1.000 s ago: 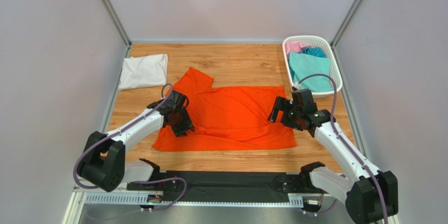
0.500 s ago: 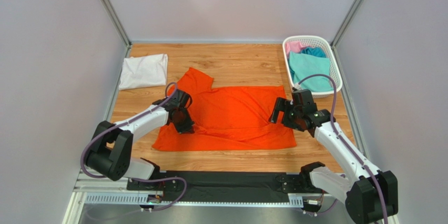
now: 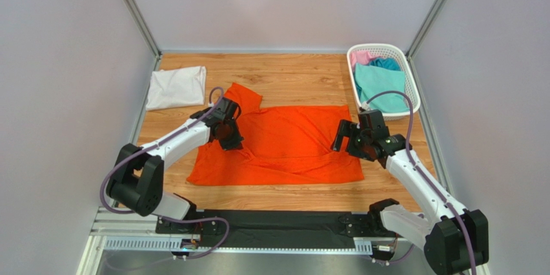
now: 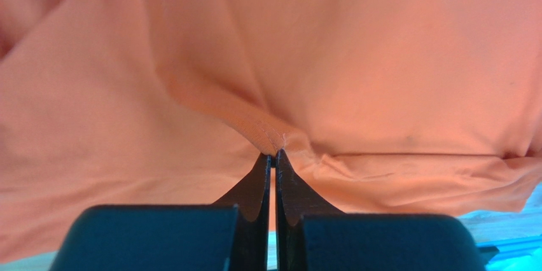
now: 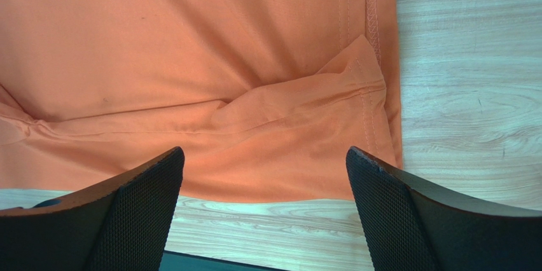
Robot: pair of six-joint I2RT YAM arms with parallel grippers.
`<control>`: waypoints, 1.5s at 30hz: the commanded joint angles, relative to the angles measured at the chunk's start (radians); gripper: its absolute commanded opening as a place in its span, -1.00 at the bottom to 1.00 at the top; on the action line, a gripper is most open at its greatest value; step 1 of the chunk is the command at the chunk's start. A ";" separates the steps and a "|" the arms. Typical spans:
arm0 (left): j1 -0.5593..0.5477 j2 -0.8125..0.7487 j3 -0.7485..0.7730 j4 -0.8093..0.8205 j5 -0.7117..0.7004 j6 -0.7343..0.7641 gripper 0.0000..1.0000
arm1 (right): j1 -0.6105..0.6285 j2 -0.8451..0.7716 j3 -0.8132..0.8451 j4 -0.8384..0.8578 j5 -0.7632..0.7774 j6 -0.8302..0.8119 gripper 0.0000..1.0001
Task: Fold and stack the t-shirts
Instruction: Fold the tshirt
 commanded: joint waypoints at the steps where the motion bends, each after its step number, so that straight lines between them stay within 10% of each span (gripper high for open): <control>1: -0.008 0.054 0.078 -0.007 -0.020 0.091 -0.99 | 0.003 -0.015 0.008 -0.004 0.026 -0.022 1.00; 26: -0.120 0.308 0.314 -0.018 -0.055 0.261 -0.78 | 0.003 0.026 0.012 0.000 0.075 -0.036 1.00; 28: -0.122 0.304 0.330 -0.018 -0.034 0.286 -0.61 | 0.003 0.026 0.018 0.002 0.072 -0.038 1.00; 32: -0.128 0.253 0.345 -0.018 -0.029 0.327 0.58 | 0.003 0.040 0.049 0.013 0.060 -0.048 1.00; 35: -0.128 0.178 0.345 -0.016 -0.050 0.339 0.99 | 0.003 0.072 0.094 0.031 0.053 -0.056 1.00; 45: 0.033 0.321 0.676 -0.130 -0.216 0.370 0.99 | 0.041 0.353 0.359 0.079 0.142 -0.065 1.00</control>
